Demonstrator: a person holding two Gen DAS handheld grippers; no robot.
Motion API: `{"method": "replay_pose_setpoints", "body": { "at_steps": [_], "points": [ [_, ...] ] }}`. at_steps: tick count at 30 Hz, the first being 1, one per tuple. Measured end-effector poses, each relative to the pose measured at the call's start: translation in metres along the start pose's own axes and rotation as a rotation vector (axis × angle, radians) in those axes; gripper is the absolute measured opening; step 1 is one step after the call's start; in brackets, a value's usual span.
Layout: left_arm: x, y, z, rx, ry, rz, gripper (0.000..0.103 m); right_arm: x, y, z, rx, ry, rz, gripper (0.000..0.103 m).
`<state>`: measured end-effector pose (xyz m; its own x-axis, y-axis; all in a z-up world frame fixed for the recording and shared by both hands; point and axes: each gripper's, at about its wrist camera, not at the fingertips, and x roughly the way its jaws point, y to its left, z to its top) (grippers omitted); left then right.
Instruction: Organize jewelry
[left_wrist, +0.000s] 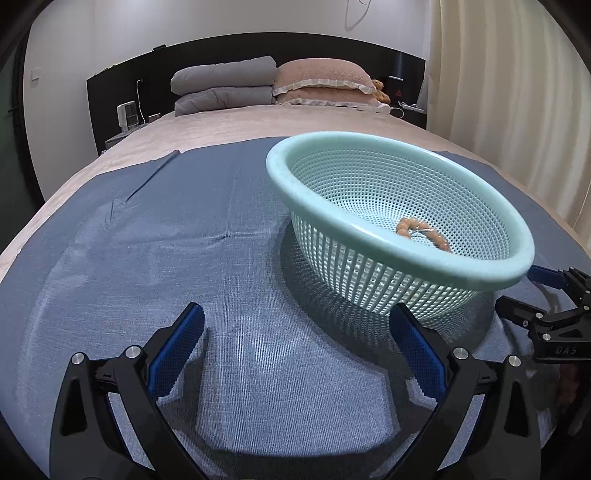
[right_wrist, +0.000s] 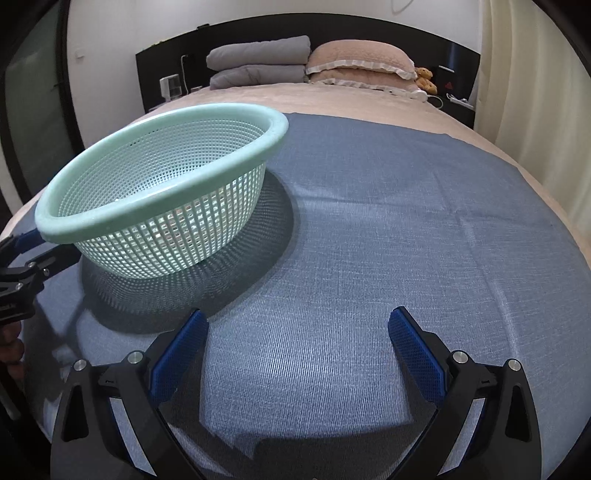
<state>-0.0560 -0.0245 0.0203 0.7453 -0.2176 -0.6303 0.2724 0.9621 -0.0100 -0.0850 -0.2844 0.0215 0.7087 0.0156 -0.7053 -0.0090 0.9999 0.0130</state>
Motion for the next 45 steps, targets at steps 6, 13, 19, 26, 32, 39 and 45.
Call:
{"method": "replay_pose_setpoints", "body": {
  "at_steps": [6, 13, 19, 26, 32, 39, 45],
  "points": [
    [0.013, 0.000, -0.002, 0.016, 0.031, 0.010, 0.098, 0.007, 0.000, 0.002, -0.005, -0.002, 0.005, 0.095],
    [0.015, -0.005, -0.006, 0.035, 0.035, 0.033, 0.098, 0.009, 0.002, 0.002, -0.011, 0.003, -0.003, 0.096],
    [0.016, -0.005, -0.007, 0.040, 0.033, 0.042, 0.098, 0.010, 0.001, 0.003, -0.008, 0.001, -0.001, 0.096],
    [0.016, -0.003, -0.007, 0.035, 0.027, 0.036, 0.098, 0.010, -0.001, 0.003, -0.005, 0.000, 0.003, 0.096],
    [0.015, -0.003, -0.008, 0.037, 0.022, 0.040, 0.098, 0.010, 0.000, 0.003, -0.004, -0.001, 0.003, 0.096],
    [0.015, -0.004, -0.008, 0.038, 0.022, 0.041, 0.098, 0.010, 0.000, 0.004, -0.004, -0.002, 0.003, 0.096],
    [0.015, -0.006, -0.008, 0.036, 0.023, 0.039, 0.098, 0.010, 0.000, 0.004, -0.003, -0.002, 0.004, 0.096]
  ]
}}
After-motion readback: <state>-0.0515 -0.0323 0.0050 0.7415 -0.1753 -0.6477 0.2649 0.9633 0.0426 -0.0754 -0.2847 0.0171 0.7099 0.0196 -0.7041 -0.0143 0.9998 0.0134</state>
